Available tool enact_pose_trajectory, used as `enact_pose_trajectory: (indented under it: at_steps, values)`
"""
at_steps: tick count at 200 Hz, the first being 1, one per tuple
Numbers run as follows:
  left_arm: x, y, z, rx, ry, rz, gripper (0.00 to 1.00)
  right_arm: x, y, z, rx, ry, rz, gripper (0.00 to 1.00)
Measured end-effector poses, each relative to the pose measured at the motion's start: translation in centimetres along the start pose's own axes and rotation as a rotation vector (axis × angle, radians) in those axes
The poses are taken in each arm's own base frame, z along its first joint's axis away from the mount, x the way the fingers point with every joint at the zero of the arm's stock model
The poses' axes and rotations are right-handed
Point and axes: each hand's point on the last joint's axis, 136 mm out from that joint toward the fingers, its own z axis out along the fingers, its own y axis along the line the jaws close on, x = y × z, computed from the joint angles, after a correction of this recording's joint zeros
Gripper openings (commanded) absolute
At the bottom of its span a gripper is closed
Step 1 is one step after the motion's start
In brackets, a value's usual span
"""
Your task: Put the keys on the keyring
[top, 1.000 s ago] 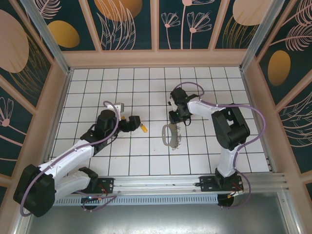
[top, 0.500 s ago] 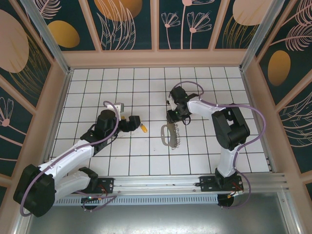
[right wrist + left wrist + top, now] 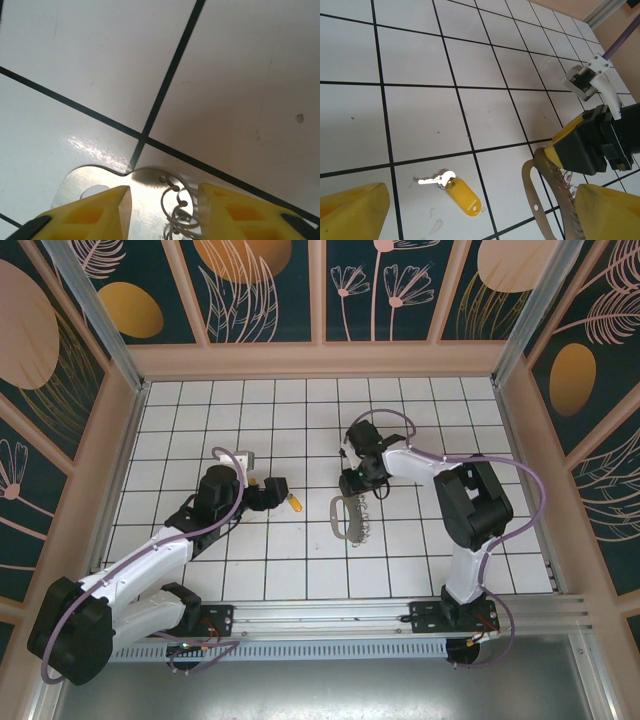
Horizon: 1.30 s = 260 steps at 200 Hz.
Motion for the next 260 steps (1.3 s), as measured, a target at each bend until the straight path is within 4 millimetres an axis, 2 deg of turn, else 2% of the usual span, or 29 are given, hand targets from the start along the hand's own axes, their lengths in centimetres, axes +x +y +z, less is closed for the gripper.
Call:
enact_pose_trajectory:
  at_steps: [30,66,112,154,196,222,260]
  values:
    - [0.0,0.0,0.0,0.0,0.0,0.0,0.95,0.2,-0.2,-0.7,0.013,-0.013,0.009,0.48]
    - [0.0,0.0,0.0,0.0,0.0,0.0,0.95,0.8,-0.3,-1.0,0.015,-0.01,0.016,0.48]
    - [0.0,0.0,0.0,-0.002,-0.002,0.0,0.95,1.1,-0.1,-0.9,0.006,-0.004,0.02,0.4]
    - [-0.1,0.0,0.0,-0.002,-0.003,0.0,0.95,1.6,0.4,-0.5,-0.028,0.01,0.026,0.39]
    - [-0.1,0.0,0.0,-0.002,-0.004,0.0,0.95,1.5,0.6,-0.6,-0.039,0.004,0.025,0.39]
    - [-0.1,0.0,0.0,-0.002,-0.004,0.0,0.95,0.7,0.6,-0.7,-0.04,-0.009,0.023,0.39]
    - [0.0,0.1,0.0,-0.005,-0.004,0.0,0.95,0.3,0.5,0.1,-0.039,-0.003,0.025,0.38]
